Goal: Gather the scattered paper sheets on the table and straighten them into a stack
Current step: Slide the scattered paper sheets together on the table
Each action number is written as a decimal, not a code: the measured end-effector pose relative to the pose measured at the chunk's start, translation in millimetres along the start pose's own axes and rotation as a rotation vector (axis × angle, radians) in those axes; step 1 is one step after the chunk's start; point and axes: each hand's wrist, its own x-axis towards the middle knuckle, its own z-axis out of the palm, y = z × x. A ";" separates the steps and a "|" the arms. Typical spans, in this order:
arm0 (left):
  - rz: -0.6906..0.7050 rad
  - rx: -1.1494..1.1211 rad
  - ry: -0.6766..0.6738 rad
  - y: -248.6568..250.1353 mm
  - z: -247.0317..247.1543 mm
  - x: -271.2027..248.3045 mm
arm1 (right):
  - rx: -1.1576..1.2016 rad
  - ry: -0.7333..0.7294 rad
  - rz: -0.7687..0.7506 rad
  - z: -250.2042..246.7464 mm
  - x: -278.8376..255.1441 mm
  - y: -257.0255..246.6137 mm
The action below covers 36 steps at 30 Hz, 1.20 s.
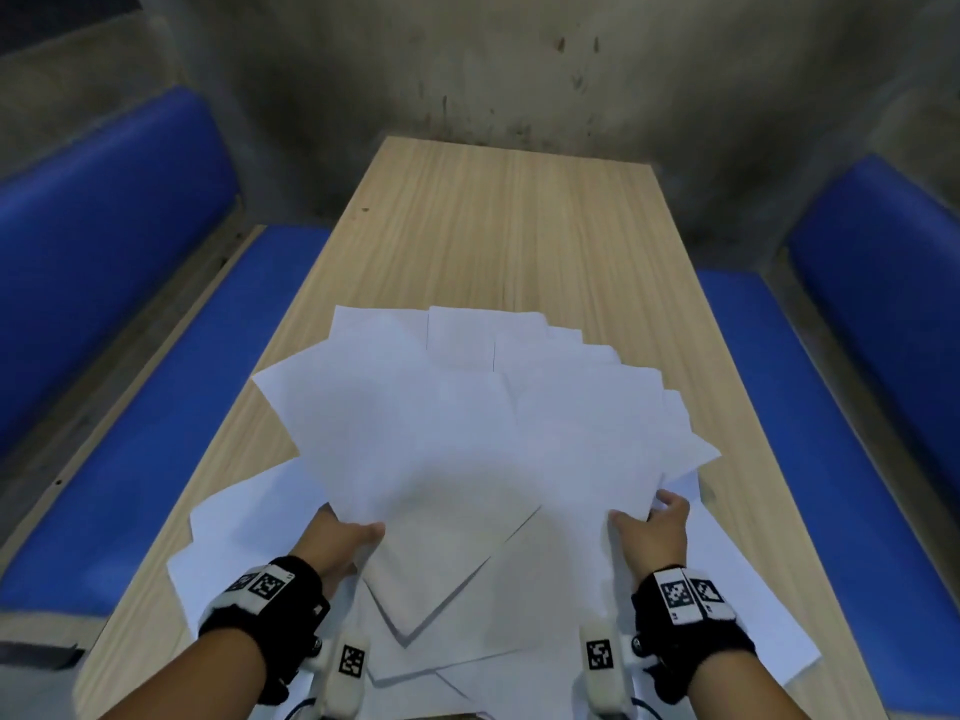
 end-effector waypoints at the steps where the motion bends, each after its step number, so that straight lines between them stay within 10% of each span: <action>1: -0.034 -0.030 -0.014 -2.7 -0.5 -0.4 | 0.013 -0.039 0.009 2.1 -2.0 2.7; 24: 0.257 -0.018 -0.207 4.4 18.2 -19.5 | -0.153 -0.476 -0.219 34.8 -15.9 -39.7; 36: 0.190 -0.248 -0.369 20.5 10.3 -23.9 | 0.196 -0.582 0.135 40.3 -14.6 -39.5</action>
